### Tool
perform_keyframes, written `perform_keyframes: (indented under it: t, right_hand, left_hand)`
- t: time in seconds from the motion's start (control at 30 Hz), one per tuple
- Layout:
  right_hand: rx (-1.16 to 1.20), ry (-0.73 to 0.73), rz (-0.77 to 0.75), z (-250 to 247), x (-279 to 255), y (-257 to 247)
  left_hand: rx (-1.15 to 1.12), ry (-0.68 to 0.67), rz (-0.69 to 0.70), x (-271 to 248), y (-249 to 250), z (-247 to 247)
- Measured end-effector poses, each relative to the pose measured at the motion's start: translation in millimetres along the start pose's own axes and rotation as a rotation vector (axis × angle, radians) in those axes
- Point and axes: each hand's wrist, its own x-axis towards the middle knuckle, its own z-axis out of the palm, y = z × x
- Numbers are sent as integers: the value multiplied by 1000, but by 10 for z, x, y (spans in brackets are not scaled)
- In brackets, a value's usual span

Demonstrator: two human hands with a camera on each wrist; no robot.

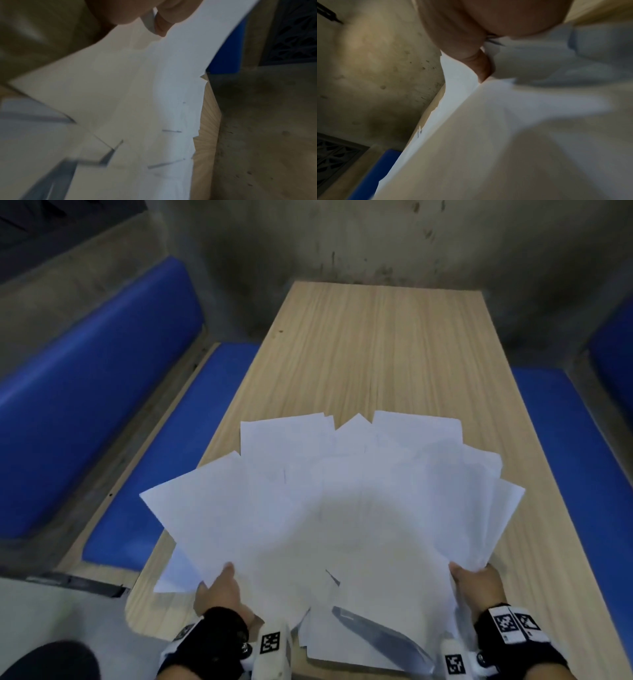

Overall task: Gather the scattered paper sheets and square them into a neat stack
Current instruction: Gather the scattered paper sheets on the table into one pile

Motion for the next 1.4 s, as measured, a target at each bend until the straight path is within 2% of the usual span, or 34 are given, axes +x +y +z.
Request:
perform_keyframes:
  t: [0.07,0.13,0.27,0.37,0.43,0.53,0.6,0.67,0.77,0.83,0.9,0.97,1.03,1.13,1.2,1.33,1.4]
  right_hand:
    - [-9,-1,2,0,11,-8]
    - [-9,-2,11,-5,21,-11]
    - [-12,-5,14,-8,14,-11]
    - [-18,-7,7,-17,-2,-23]
    - [-21,-16,8,-27,-9,-28]
    - [-29,-23,0,-24,7,-14]
    - [-26,-25,-6,-33,4,-13]
    - [-20,-23,-16,-65,-10,-9]
    - [0,-20,-28,-112,-41,16]
    - [6,-23,-33,-111,-44,34]
    - [5,-24,-37,-112,-32,37]
    - [3,-27,-38,-123,-30,33]
    - [-3,-36,-27,-135,-31,43]
    - [-3,-36,-12,-136,-35,63]
    - [11,-32,-5,-132,-32,79]
    - [29,-43,-9,-125,-82,70]
    - [40,-49,-7,-134,-104,63]
  left_hand:
    - [56,100,156,21,121,-26]
    - [59,123,393,-1,231,-41]
    - [103,-69,855,-270,588,-151]
    - [138,-217,1148,-576,998,-183]
    - [100,-290,1292,-769,1263,-196]
    - [43,-402,1423,-1085,1590,-200]
    - [40,-454,1410,-1262,1690,-168]
    - [-15,-485,1315,-1321,1698,-98]
    - [-100,-633,1012,-1116,1566,99]
    - [13,-712,864,-896,1324,291]
    - [319,-709,840,-675,969,509]
    - [610,-625,836,-494,579,687]
    - [747,-556,799,-398,289,815]
    - [795,-519,749,-411,156,955]
    - [786,-563,727,-459,149,1036]
    - [724,-647,541,-511,171,1123]
    - [741,-706,513,-486,215,1114]
